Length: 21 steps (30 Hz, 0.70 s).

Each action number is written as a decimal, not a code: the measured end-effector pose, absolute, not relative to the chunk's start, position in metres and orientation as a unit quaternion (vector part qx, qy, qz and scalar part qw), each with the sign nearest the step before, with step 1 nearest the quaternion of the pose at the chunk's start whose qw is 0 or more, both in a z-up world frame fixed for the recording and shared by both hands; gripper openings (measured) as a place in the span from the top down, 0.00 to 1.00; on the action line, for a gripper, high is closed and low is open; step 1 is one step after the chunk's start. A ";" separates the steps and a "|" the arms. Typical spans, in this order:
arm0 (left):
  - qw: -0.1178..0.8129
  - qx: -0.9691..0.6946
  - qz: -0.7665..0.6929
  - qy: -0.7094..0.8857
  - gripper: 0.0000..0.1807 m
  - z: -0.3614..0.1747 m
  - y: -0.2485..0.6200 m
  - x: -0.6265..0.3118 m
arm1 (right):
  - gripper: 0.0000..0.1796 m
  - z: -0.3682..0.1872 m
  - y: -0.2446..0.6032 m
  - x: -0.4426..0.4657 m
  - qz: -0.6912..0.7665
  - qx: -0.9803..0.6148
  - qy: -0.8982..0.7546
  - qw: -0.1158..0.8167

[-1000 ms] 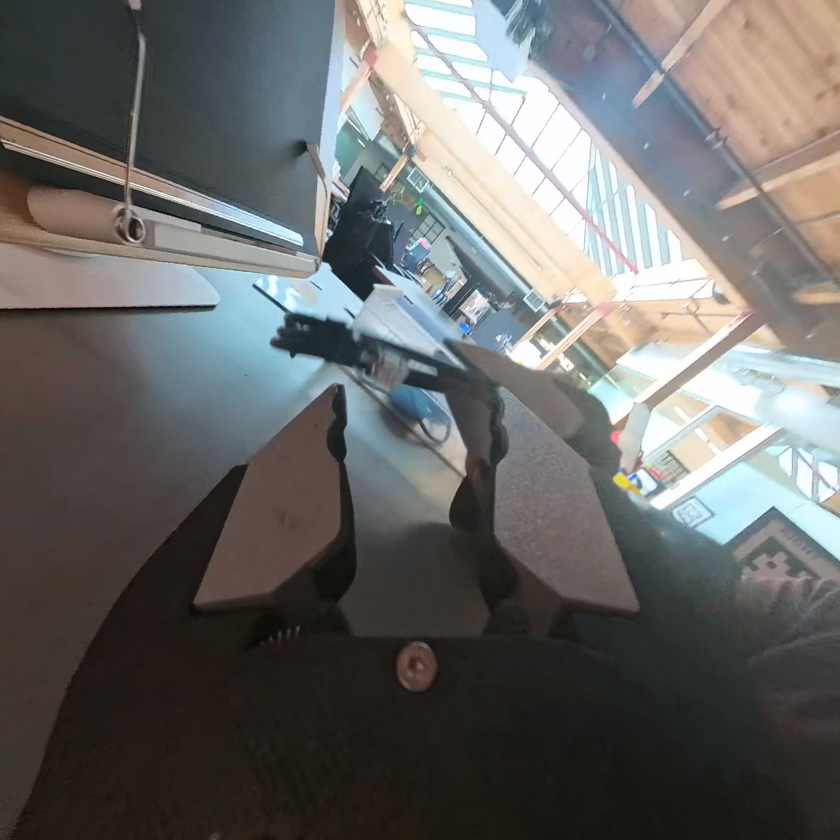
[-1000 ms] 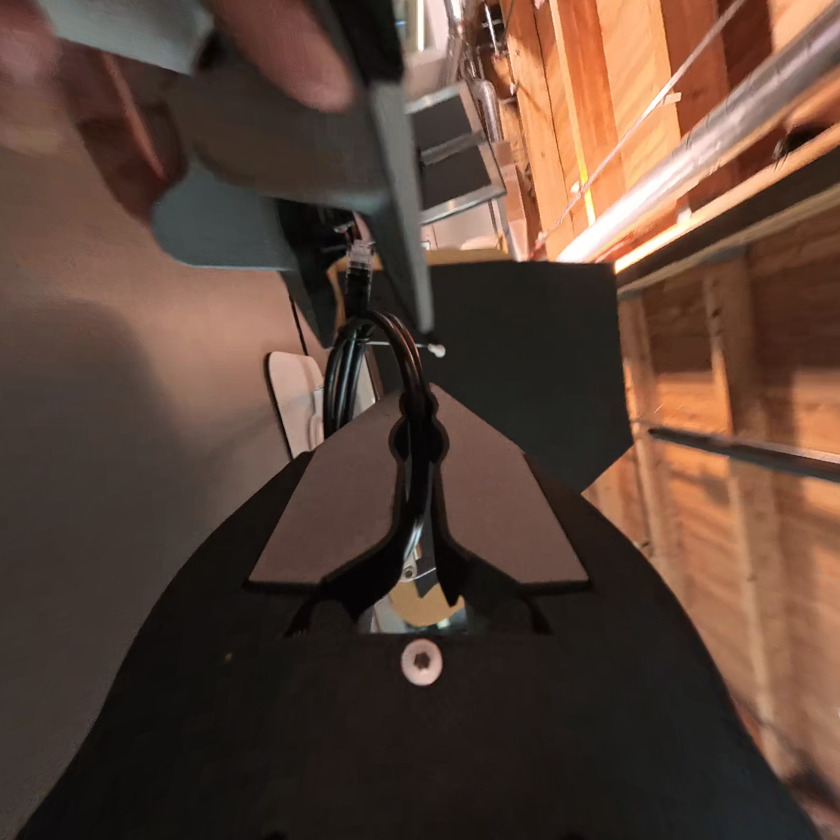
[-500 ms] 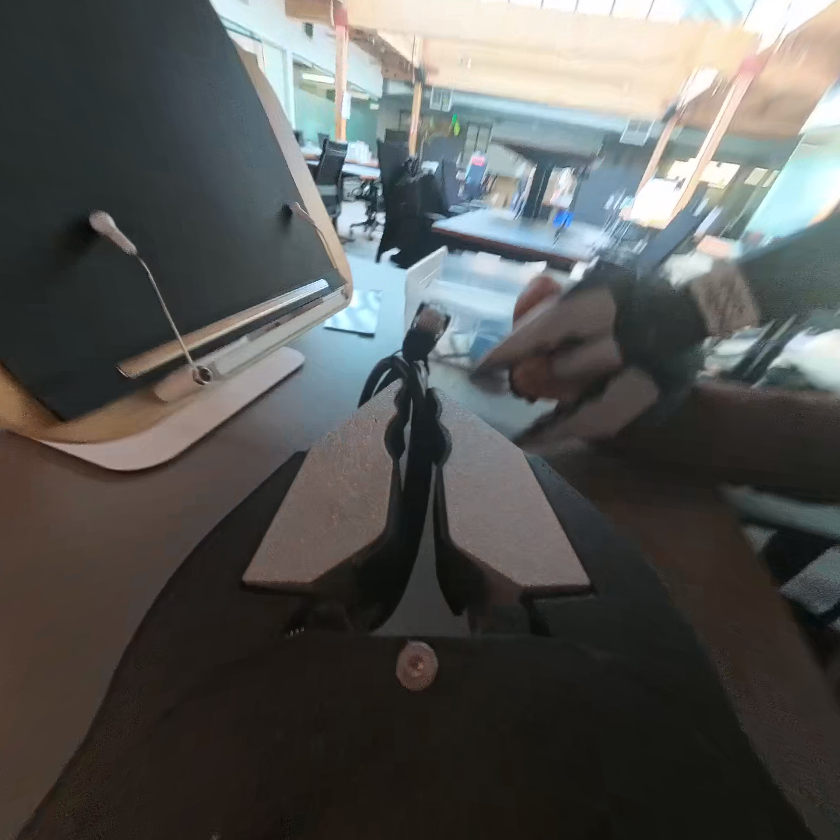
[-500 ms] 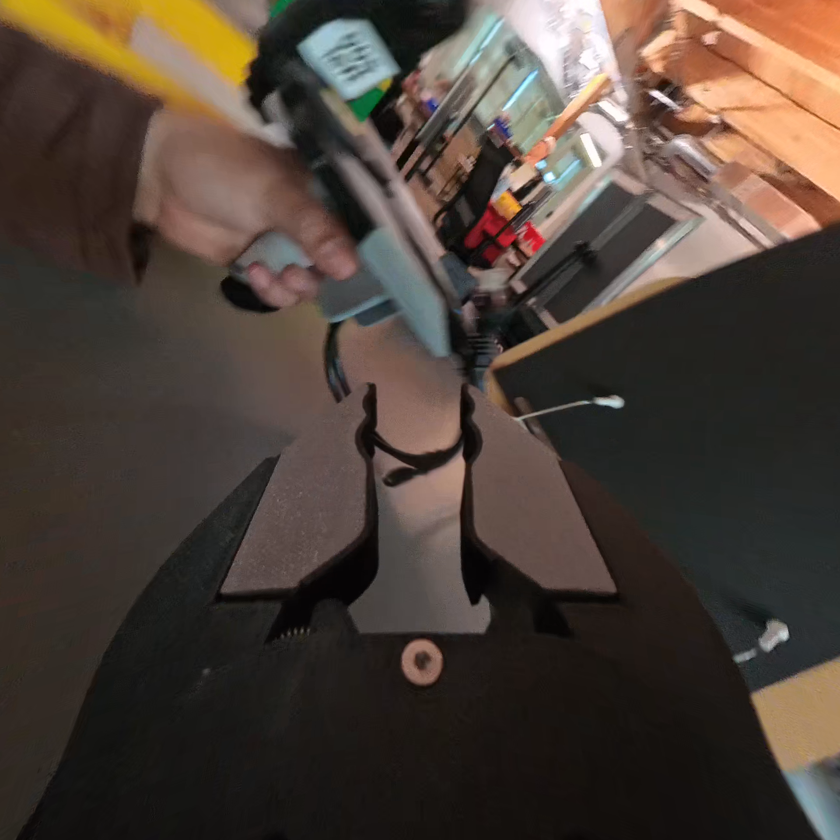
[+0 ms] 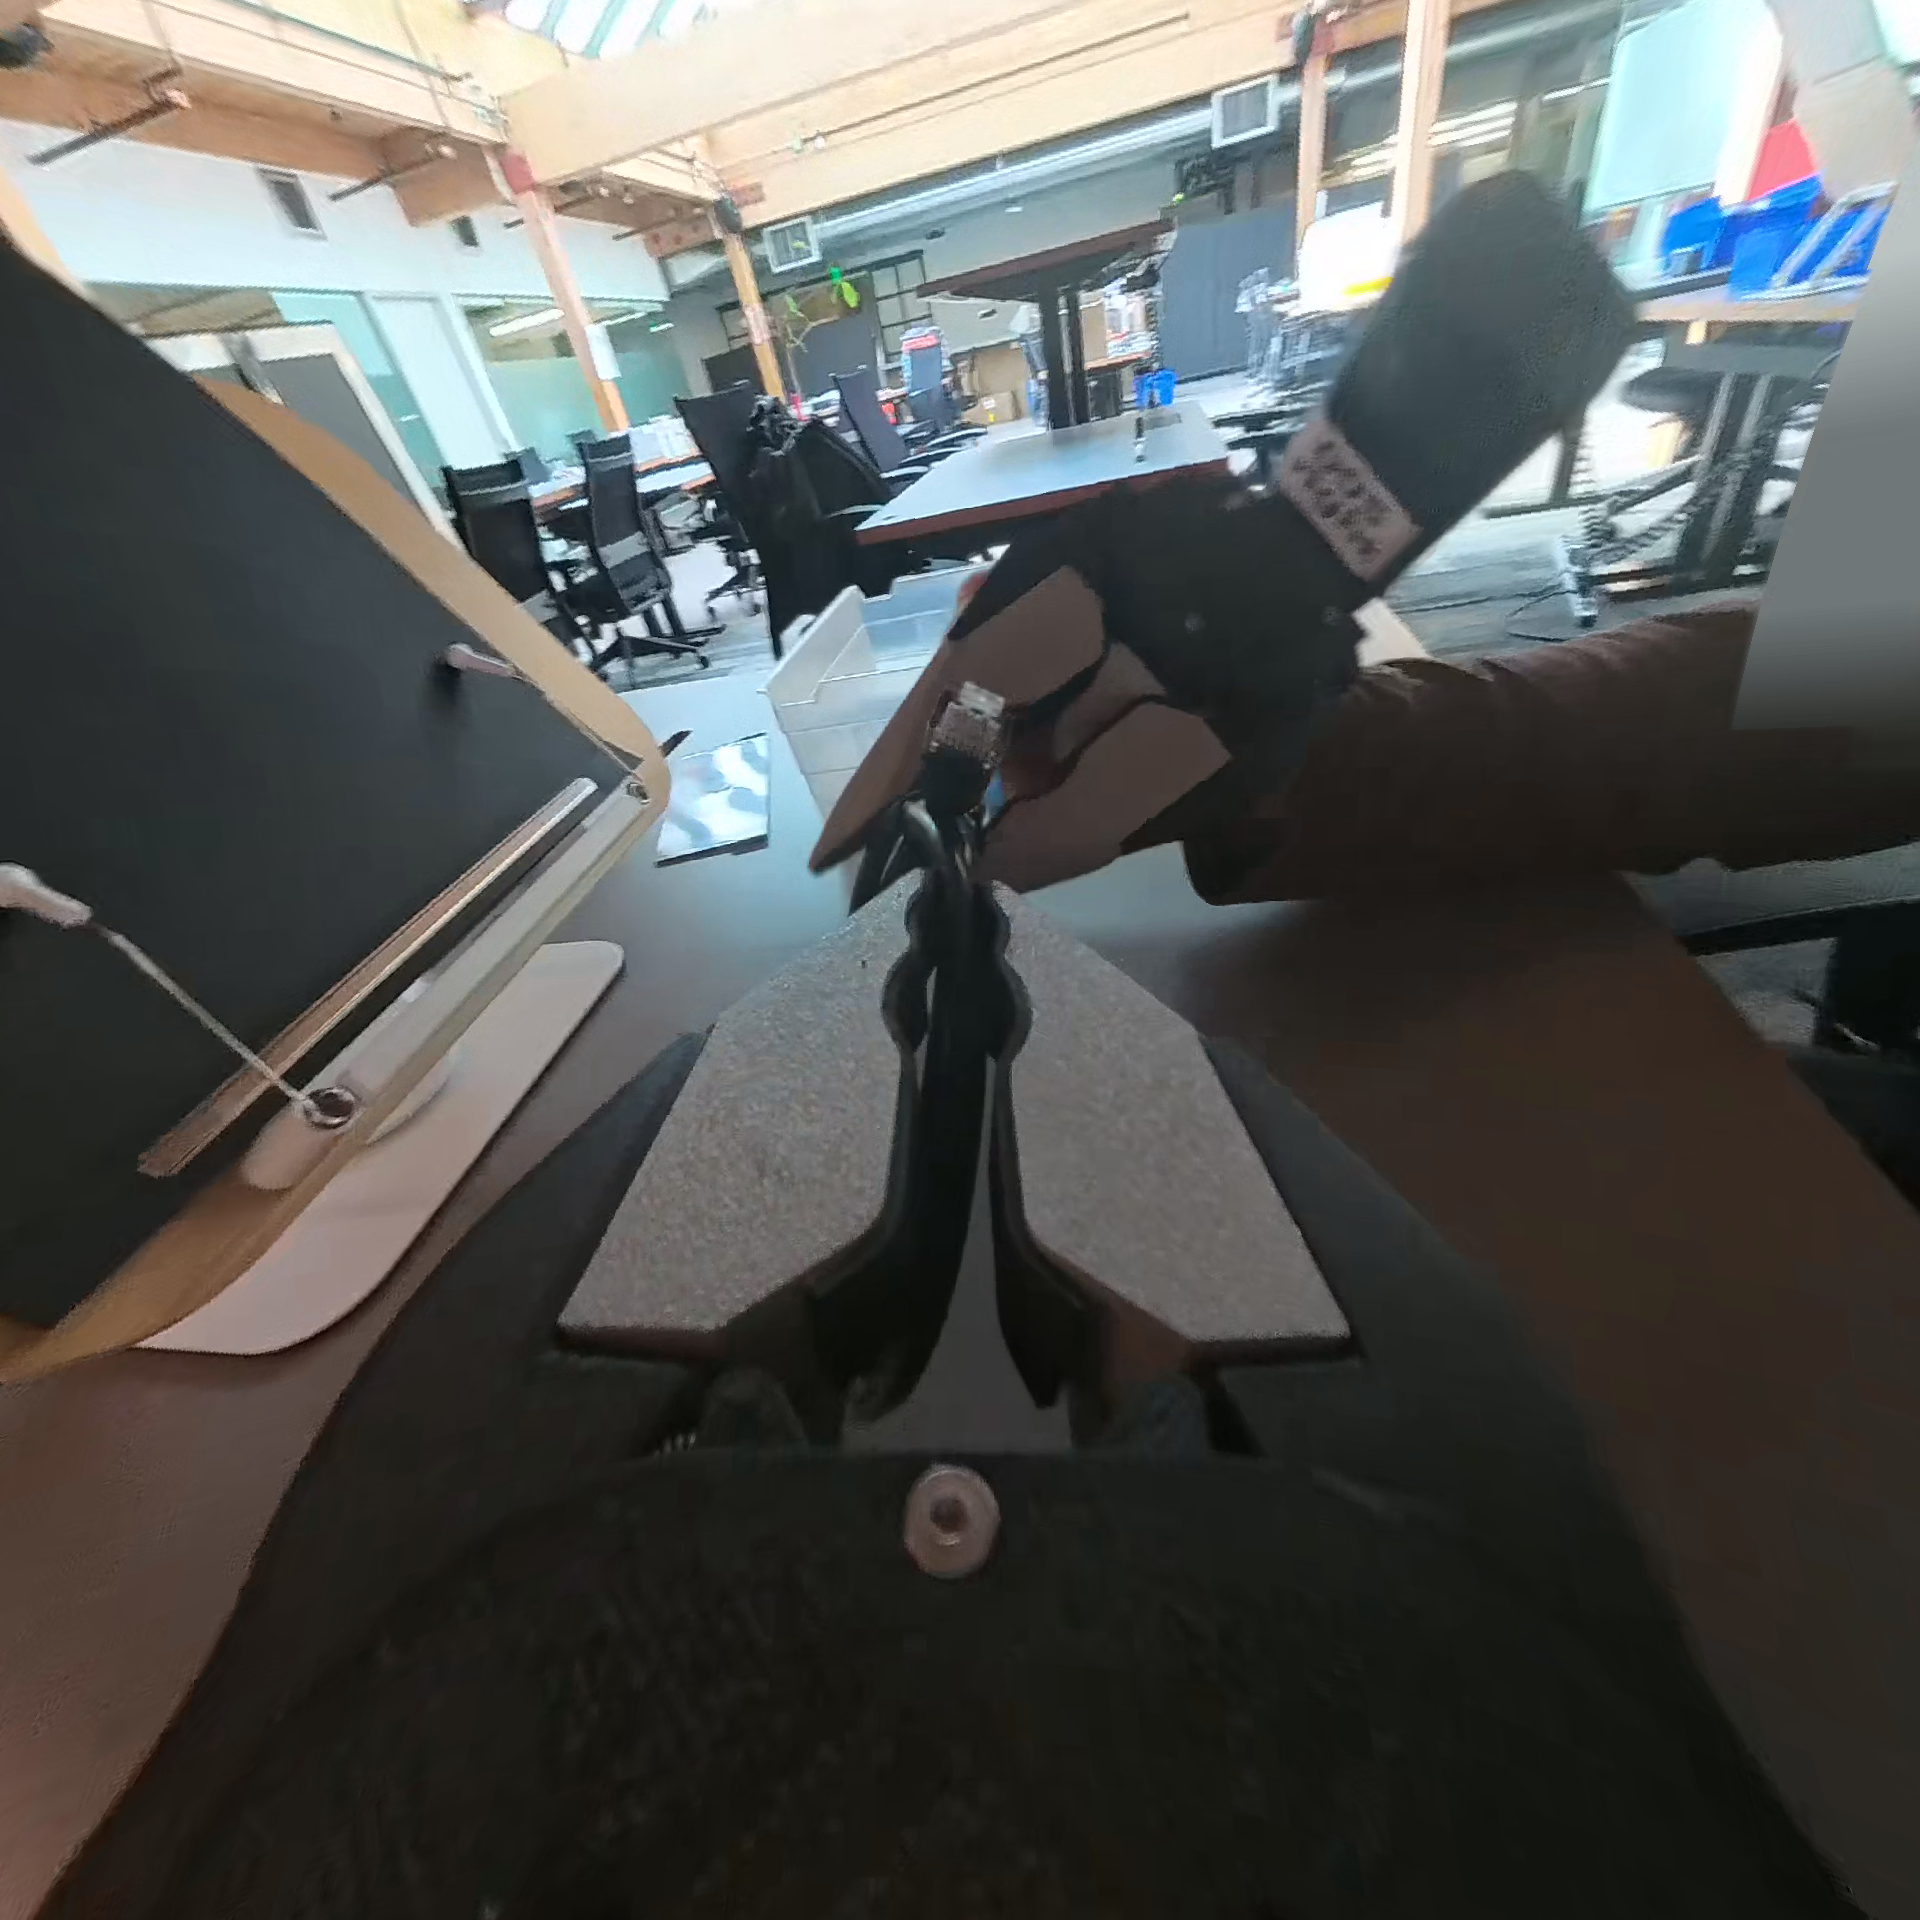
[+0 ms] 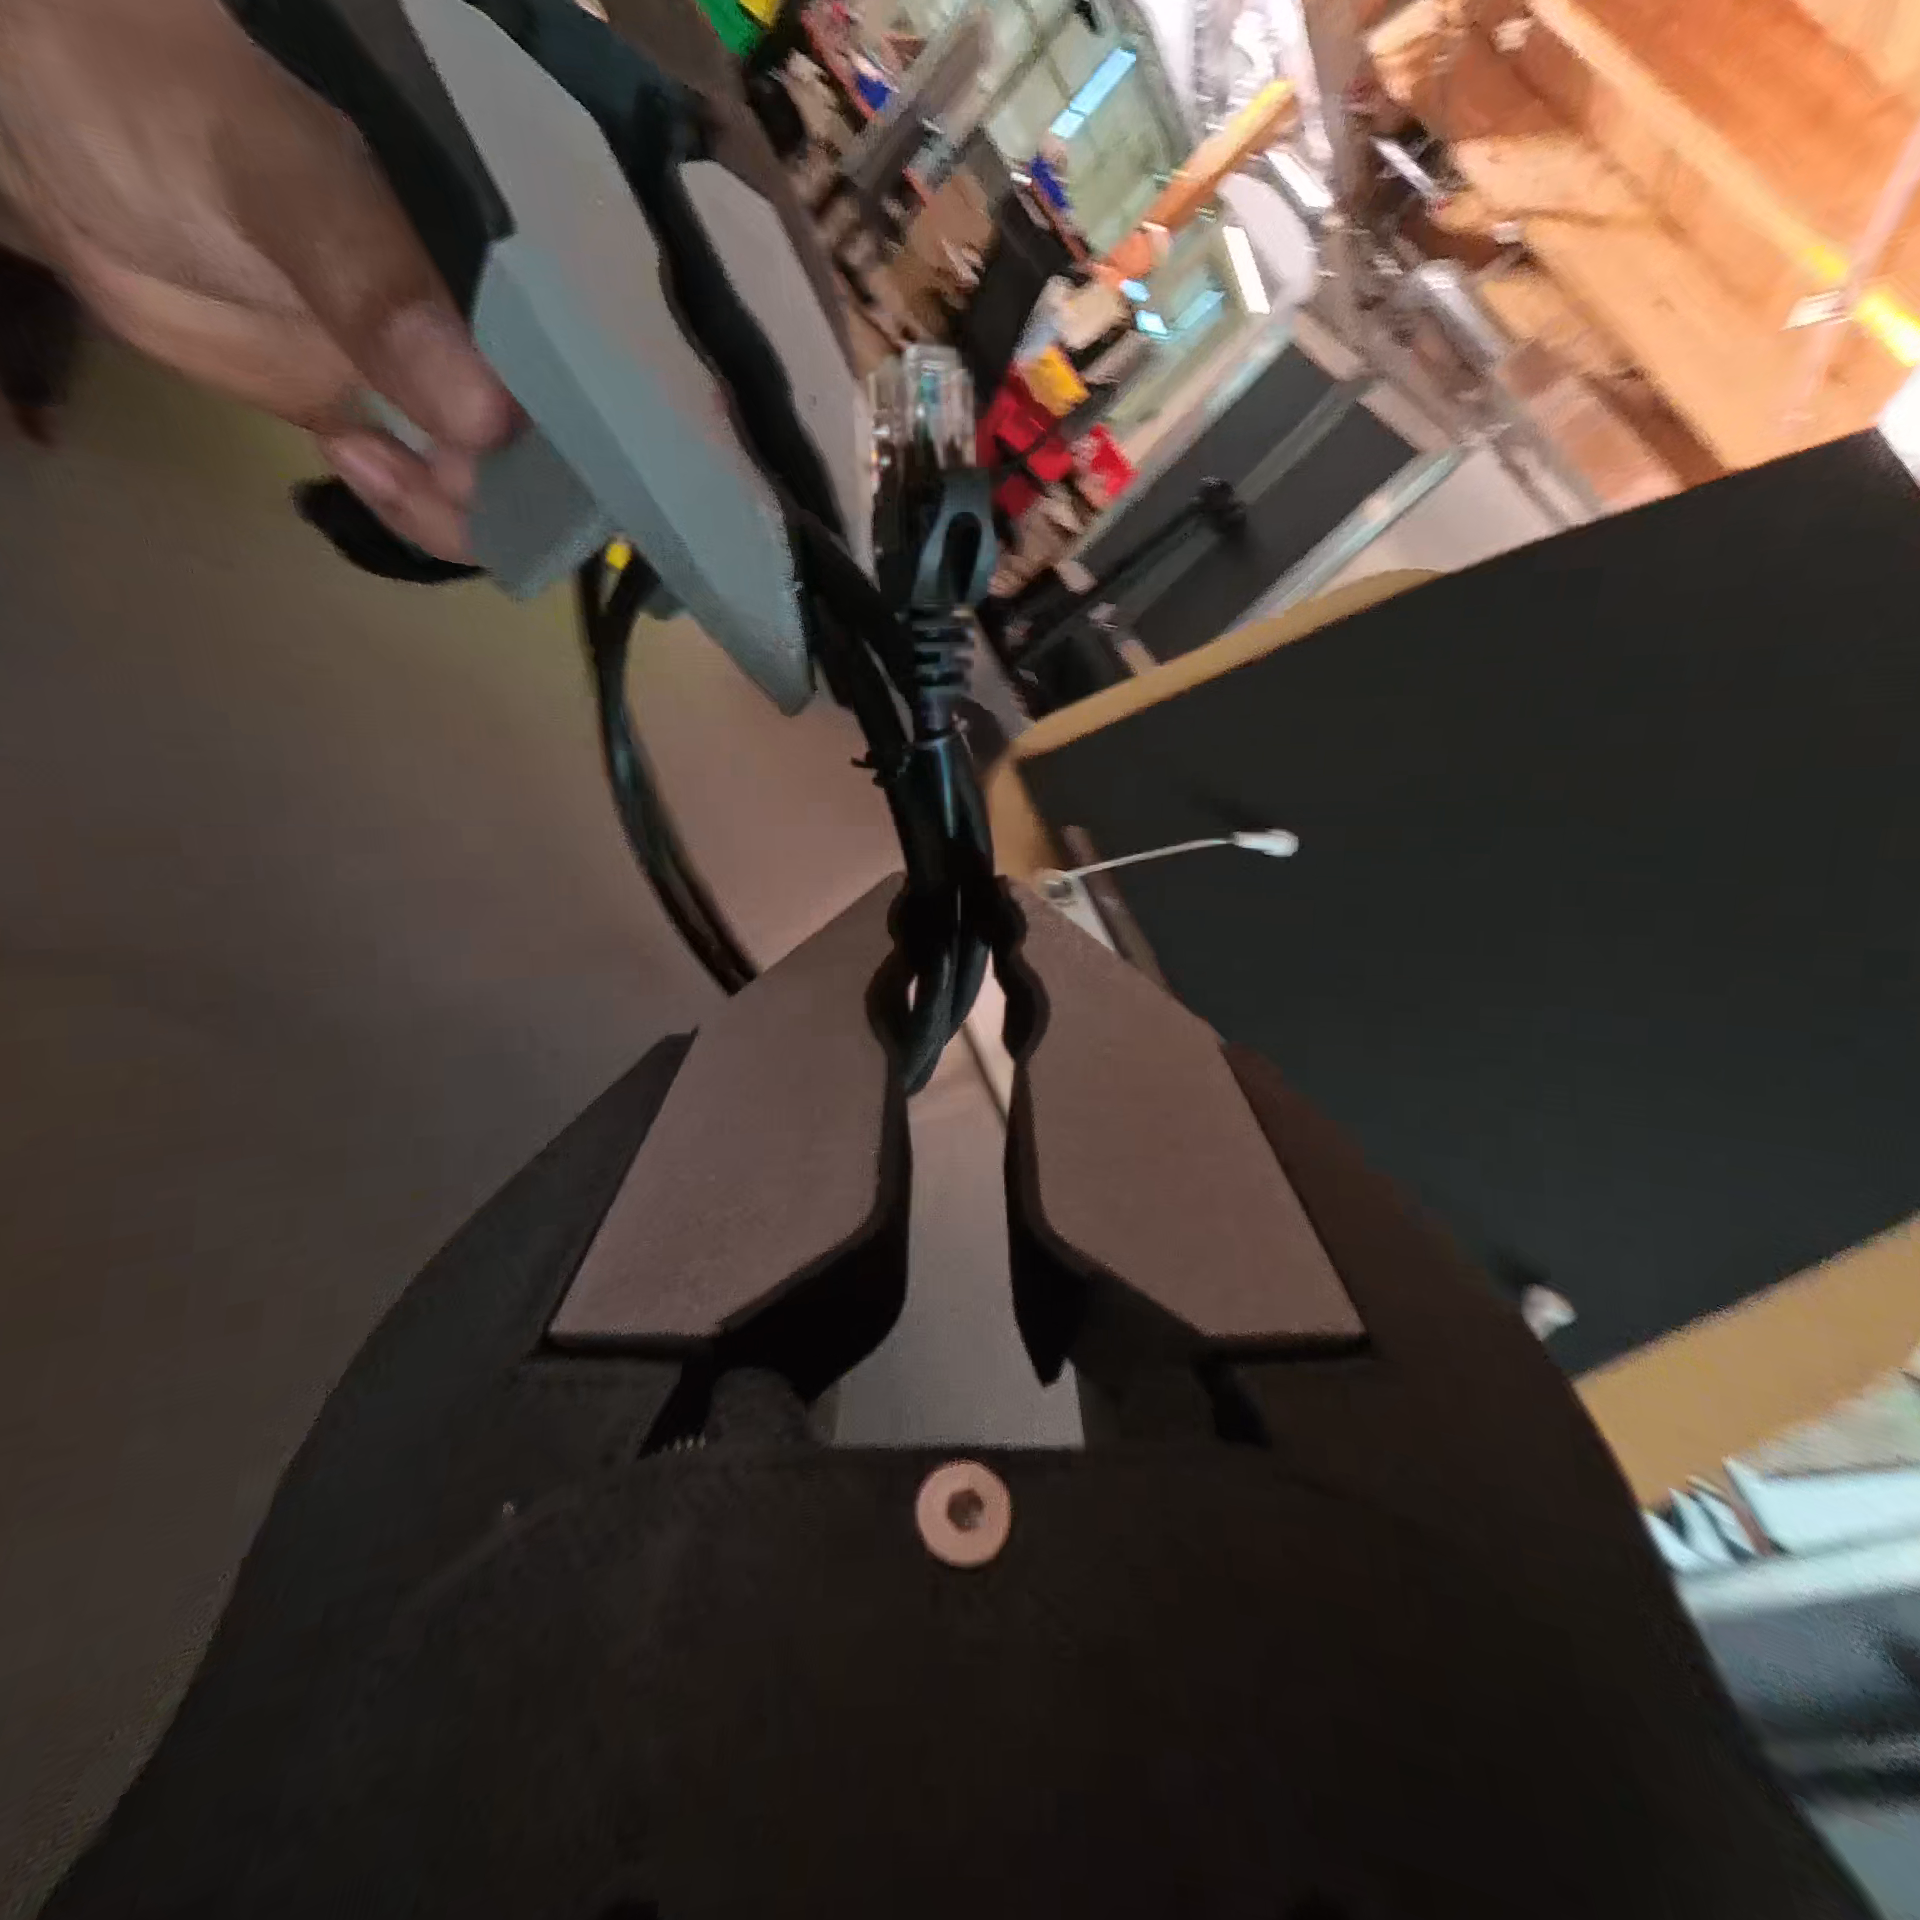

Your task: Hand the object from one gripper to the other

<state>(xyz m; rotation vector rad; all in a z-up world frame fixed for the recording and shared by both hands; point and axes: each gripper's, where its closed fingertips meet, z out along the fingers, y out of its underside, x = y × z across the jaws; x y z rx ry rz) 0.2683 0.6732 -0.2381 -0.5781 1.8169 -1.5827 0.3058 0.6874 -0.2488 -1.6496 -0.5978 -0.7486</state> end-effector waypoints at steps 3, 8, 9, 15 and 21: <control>0.334 -0.322 -0.595 0.657 0.91 -0.242 0.696 0.288 | 0.96 -0.233 0.681 0.328 -0.444 -0.670 -0.225 0.550; 0.376 -0.368 -0.590 0.612 0.65 -0.237 0.718 0.296 | 0.96 -0.216 0.671 0.343 -0.601 -0.585 -0.241 0.488; 0.404 -0.354 -0.576 0.616 0.64 -0.234 0.717 0.294 | 0.96 -0.217 0.672 0.341 -0.608 -0.579 -0.252 0.481; 0.557 -0.249 -0.404 0.682 0.71 -0.228 0.695 0.285 | 0.96 -0.243 0.679 0.348 -0.606 -0.617 -0.298 0.404; 0.592 -0.192 -0.256 0.740 0.87 -0.266 0.685 0.302 | 0.96 -0.254 0.688 0.319 -0.587 -0.608 -0.350 0.404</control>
